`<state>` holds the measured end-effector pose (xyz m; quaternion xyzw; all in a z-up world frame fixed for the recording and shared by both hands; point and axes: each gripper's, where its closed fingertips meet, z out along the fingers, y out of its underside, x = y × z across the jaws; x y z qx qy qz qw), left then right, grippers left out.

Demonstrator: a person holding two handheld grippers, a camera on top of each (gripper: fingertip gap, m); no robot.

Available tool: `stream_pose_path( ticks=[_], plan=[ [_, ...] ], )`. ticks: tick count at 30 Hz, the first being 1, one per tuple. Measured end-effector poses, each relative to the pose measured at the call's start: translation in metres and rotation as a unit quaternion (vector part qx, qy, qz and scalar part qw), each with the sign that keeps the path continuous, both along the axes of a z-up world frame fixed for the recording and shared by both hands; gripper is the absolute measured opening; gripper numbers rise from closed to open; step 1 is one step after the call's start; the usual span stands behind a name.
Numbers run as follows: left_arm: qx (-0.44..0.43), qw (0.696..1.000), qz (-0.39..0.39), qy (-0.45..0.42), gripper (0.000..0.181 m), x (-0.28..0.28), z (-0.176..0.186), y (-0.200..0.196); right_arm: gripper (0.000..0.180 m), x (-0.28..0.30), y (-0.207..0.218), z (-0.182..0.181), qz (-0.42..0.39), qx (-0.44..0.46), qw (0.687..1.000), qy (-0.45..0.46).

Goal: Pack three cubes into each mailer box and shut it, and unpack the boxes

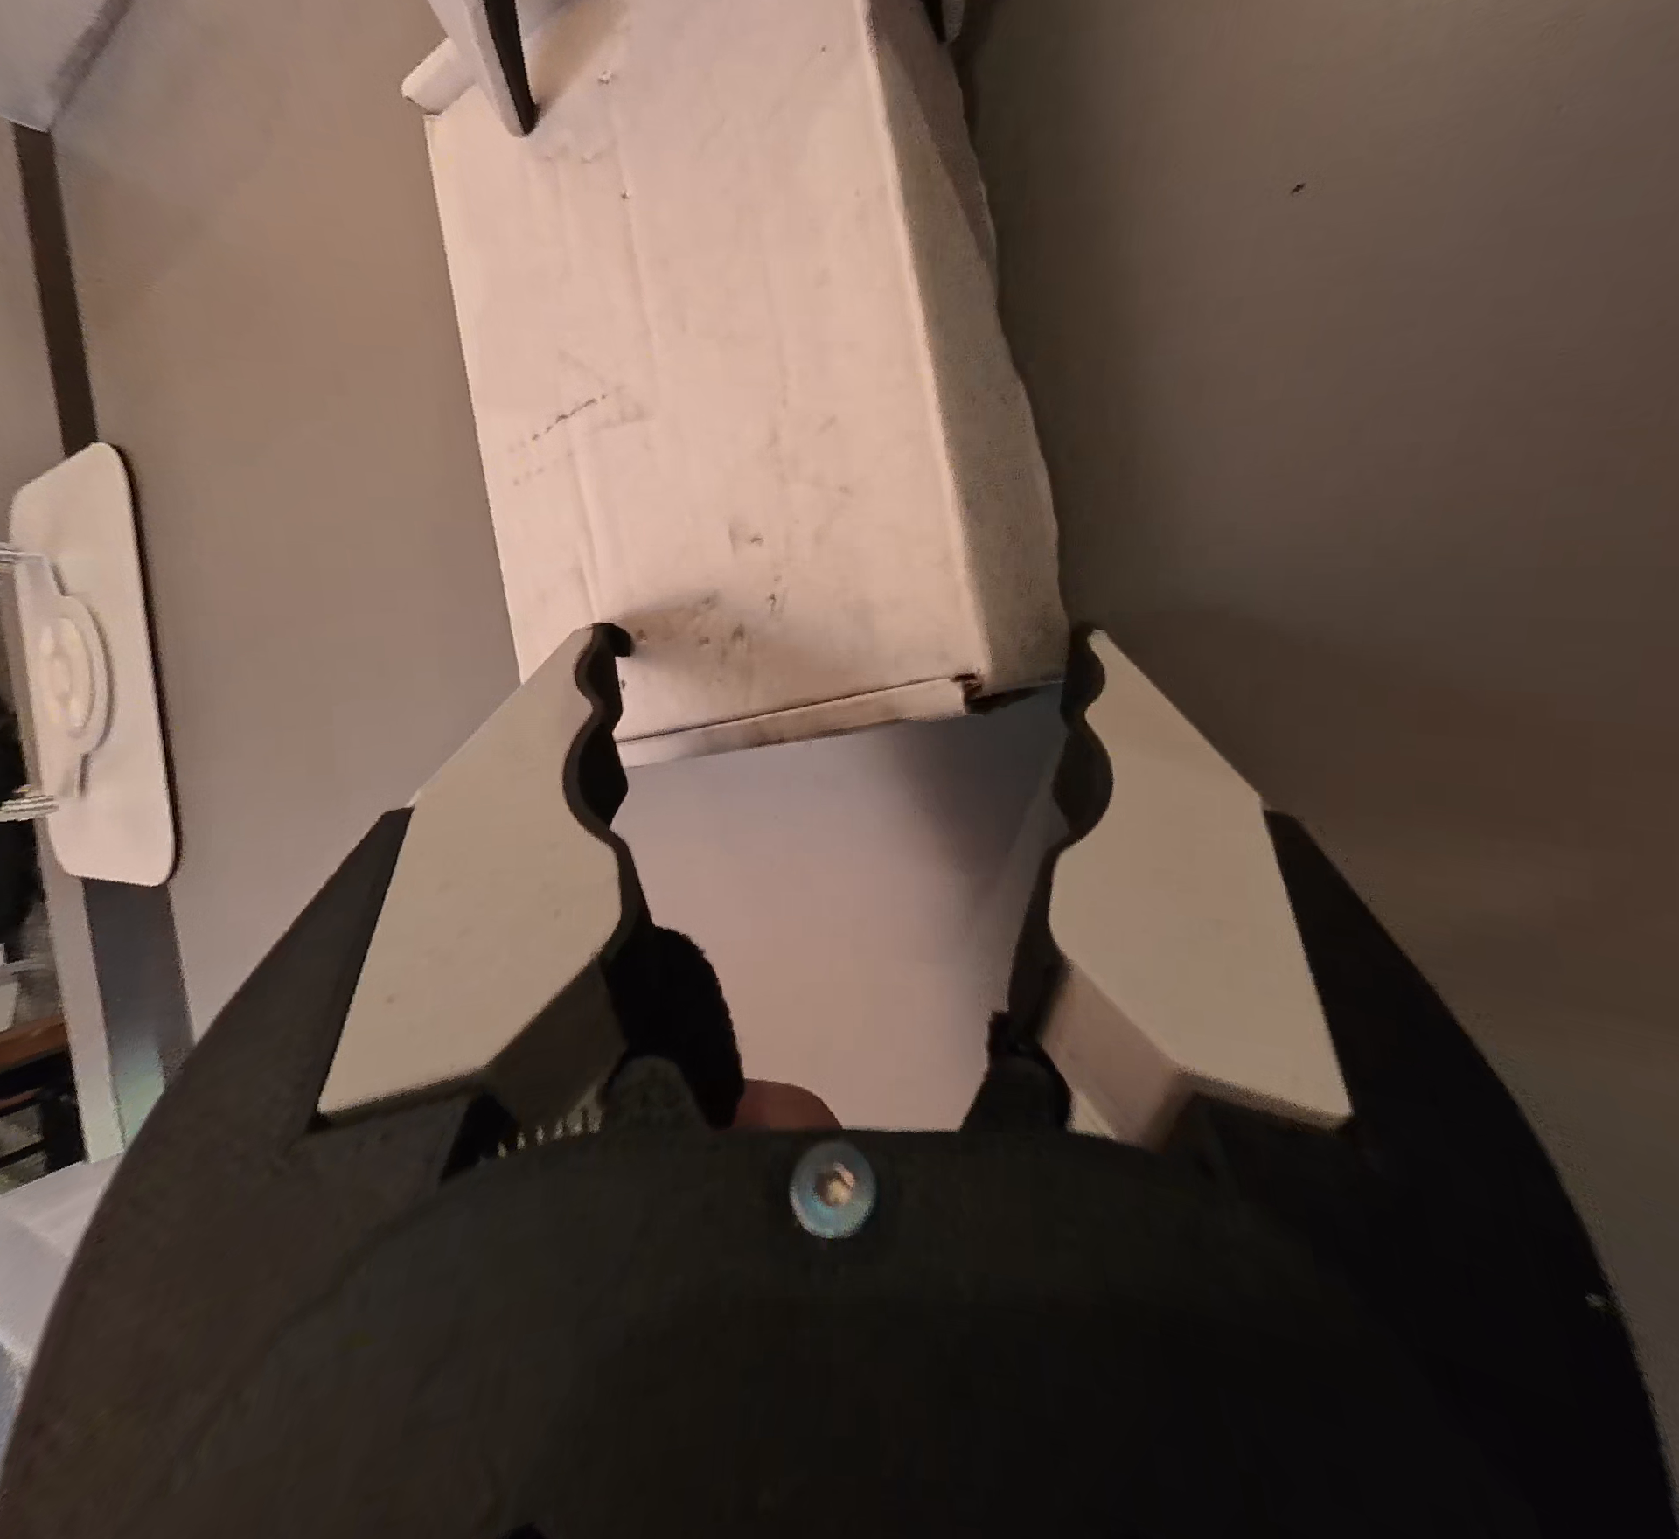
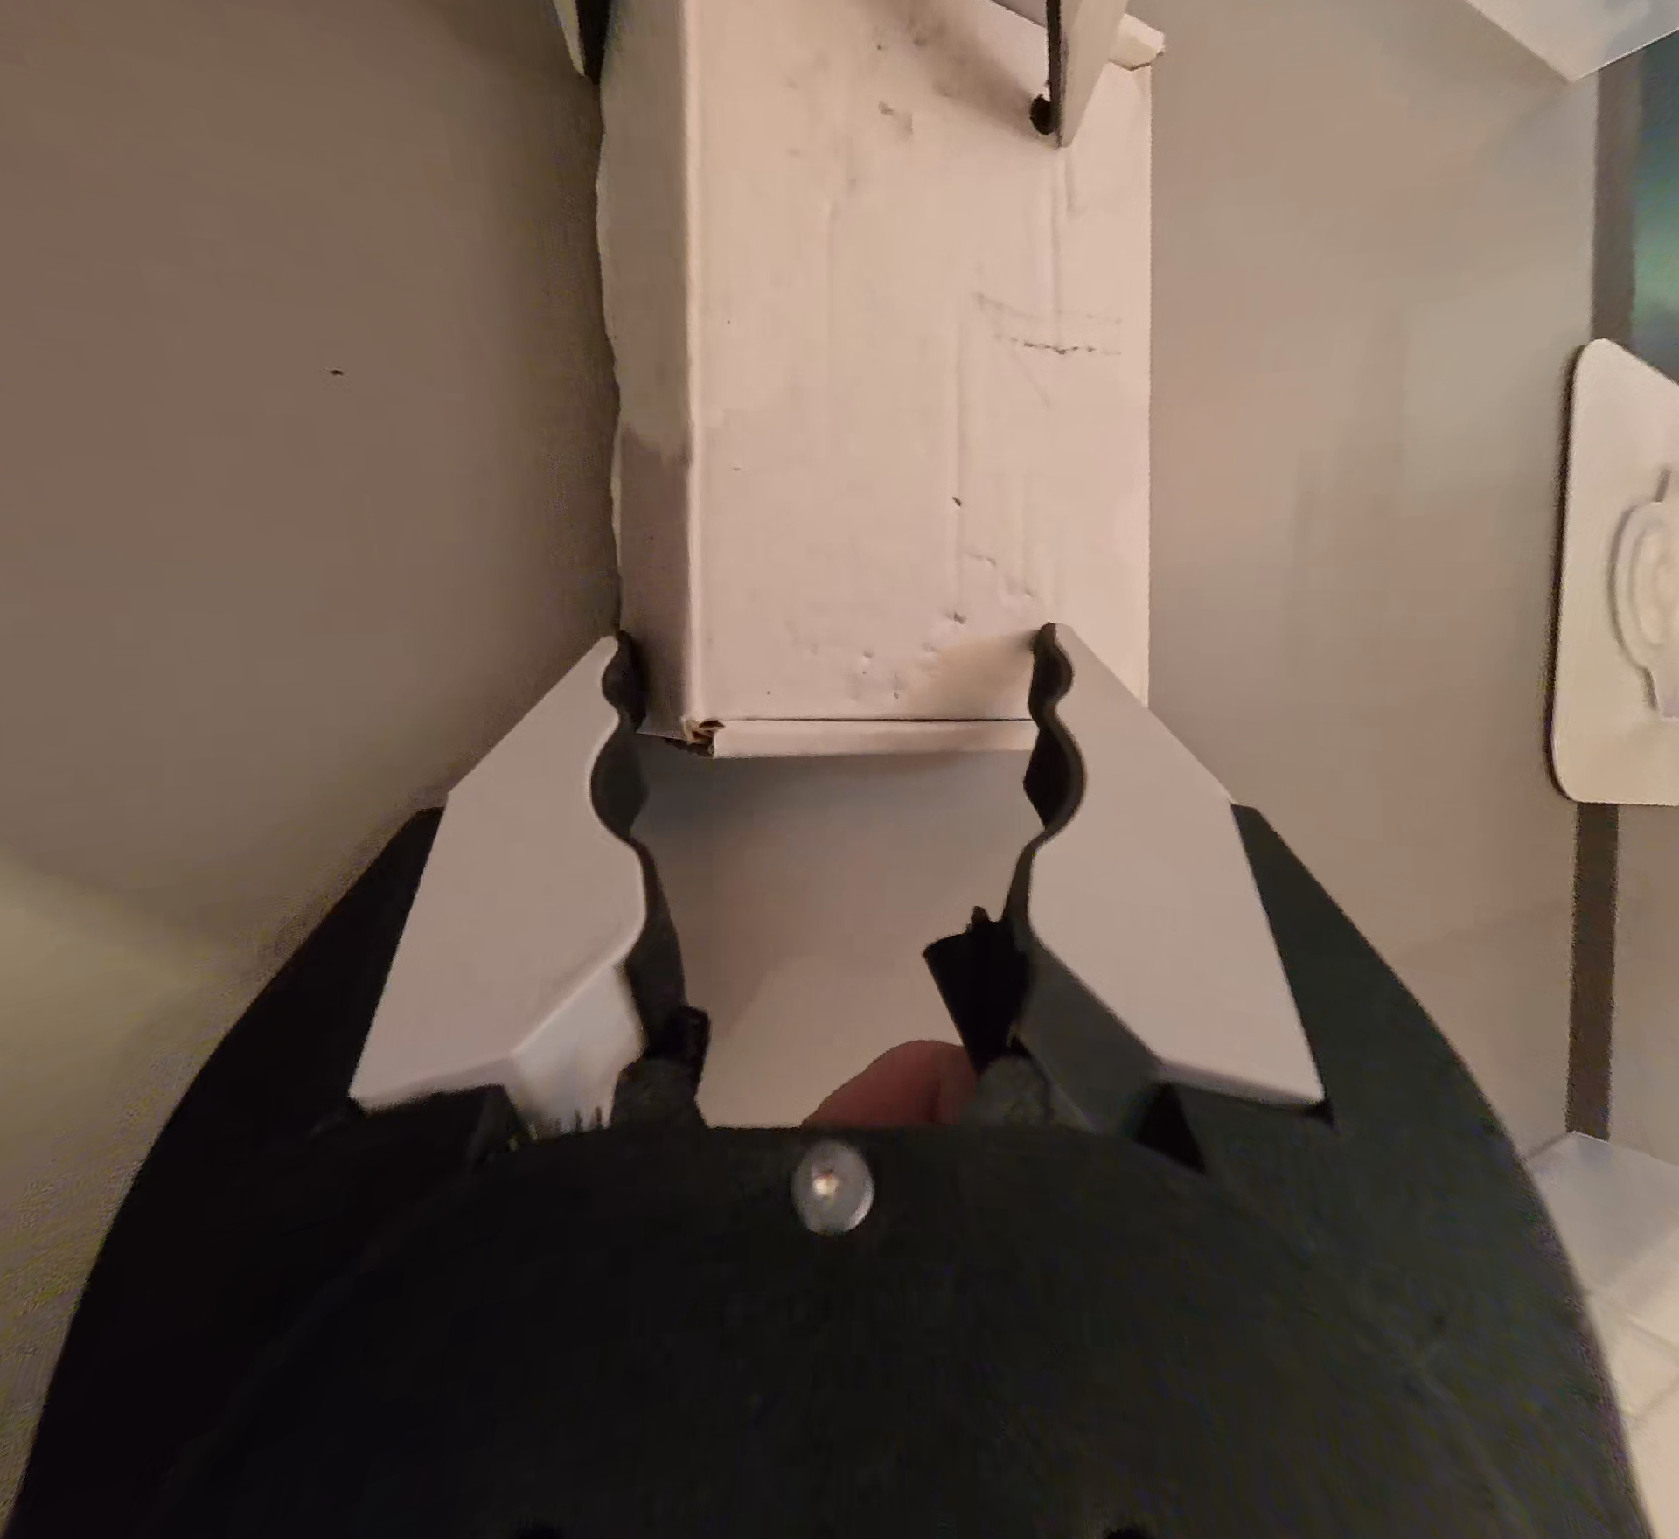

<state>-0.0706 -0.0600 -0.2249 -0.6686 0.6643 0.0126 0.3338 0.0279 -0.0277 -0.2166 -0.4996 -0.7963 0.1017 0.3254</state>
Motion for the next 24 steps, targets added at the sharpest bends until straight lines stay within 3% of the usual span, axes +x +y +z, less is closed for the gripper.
stream_pose_path(
  ticks=[8, 11, 13, 18, 22, 23, 24],
  plan=[
    [-0.016, 0.999, 0.025, -0.012, 0.090, 0.003, 0.004, 0.001, 0.083, 0.000, 0.000, 0.000, 0.021, 0.018, 1.000, 0.004],
    [-0.028, 0.999, 0.022, -0.027, 0.099, 0.005, 0.003, -0.002, 0.092, 0.002, 0.000, -0.004, 0.037, 0.043, 0.998, 0.006],
    [0.007, 0.999, 0.028, -0.032, 0.089, 0.004, 0.004, 0.003, 0.088, 0.001, 0.002, -0.004, 0.031, 0.047, 0.998, 0.023],
    [0.009, 0.999, 0.032, -0.033, 0.088, 0.004, 0.004, 0.004, 0.082, 0.001, 0.002, -0.004, 0.023, 0.070, 0.997, 0.002],
    [0.009, 0.999, 0.035, -0.021, 0.088, 0.005, 0.004, 0.004, 0.083, -0.002, 0.000, 0.003, -0.008, 0.014, 1.000, 0.000],
    [0.010, 0.999, 0.035, -0.025, 0.089, 0.008, 0.004, 0.005, 0.092, -0.005, -0.001, 0.008, -0.026, -0.019, 0.999, 0.001],
    [0.011, 0.999, 0.035, -0.031, 0.089, 0.011, 0.004, 0.006, 0.116, -0.010, -0.001, 0.012, -0.037, -0.042, 0.998, -0.001]
  ],
)
